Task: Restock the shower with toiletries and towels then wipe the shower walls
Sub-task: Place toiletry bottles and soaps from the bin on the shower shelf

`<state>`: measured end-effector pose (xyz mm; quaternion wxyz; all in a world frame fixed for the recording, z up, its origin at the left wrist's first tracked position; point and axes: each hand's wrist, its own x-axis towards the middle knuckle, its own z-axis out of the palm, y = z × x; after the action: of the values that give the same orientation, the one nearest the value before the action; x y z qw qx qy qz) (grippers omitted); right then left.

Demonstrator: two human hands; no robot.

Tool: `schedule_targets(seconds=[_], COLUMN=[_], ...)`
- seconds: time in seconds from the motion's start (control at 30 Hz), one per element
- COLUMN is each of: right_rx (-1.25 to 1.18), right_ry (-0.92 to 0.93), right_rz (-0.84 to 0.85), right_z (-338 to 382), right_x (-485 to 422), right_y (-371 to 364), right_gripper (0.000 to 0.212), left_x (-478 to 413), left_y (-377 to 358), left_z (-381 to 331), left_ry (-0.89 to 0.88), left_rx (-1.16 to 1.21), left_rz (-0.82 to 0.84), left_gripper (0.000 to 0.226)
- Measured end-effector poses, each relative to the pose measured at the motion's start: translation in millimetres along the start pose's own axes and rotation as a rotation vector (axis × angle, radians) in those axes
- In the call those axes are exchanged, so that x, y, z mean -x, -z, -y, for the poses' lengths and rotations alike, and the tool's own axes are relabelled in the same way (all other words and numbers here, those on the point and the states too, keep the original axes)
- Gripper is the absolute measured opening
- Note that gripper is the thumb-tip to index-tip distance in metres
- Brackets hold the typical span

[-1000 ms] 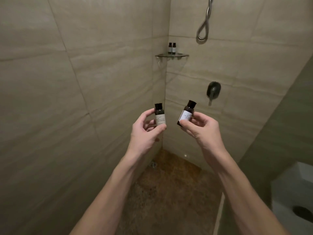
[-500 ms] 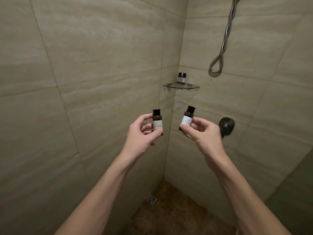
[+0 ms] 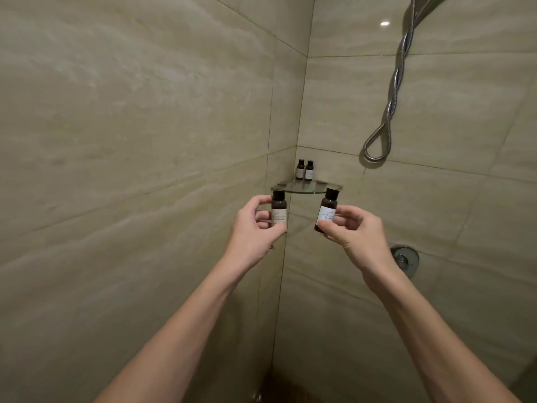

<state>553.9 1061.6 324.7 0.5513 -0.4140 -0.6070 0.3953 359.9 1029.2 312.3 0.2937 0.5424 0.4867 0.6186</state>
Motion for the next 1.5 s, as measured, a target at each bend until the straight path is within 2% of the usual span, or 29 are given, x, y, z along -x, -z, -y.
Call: schedule_targets(seconds=[0.27, 0.53, 0.83, 1.1, 1.27, 1.5], right_rx=[0.040, 0.103, 0.324, 0.529, 0.757, 0.794], right_ry=[0.019, 0.039, 0.110, 0.149, 0.208, 0.183], right_rz=[-0.083, -0.065, -0.030, -0.027, -0.128, -0.164], right_z=[-45.9, -103.4, -154.8, -189.2, -191.0, -194.3], right_x=[-98.3, -216.3, -344.6, -391.0, -398.9, -409.0], right_y=[-25.5, -21.8, -16.7, -28.0, -30.6, -35.6], right_gripper=[0.029, 0.031, 0.034, 0.037, 0.036, 0.038], left_x=[-113.0, -213.8, -326.6, -369.5, -385.8, -398.2], left_y=[-20.1, -62.7, -114.8, -130.6, -129.7, -133.2], left_z=[63.3, 109.7, 146.2, 163.1, 170.2, 171.2], left_ry=[0.003, -0.003, -0.089, -0.108, -0.055, -0.038], left_rx=[-0.050, -0.076, -0.343, -0.598, -0.669, -0.705], left_rz=[-0.047, -0.028, -0.095, -0.066, -0.033, -0.045], left_gripper=[0.046, 0.046, 0.051, 0.048, 0.041, 0.042])
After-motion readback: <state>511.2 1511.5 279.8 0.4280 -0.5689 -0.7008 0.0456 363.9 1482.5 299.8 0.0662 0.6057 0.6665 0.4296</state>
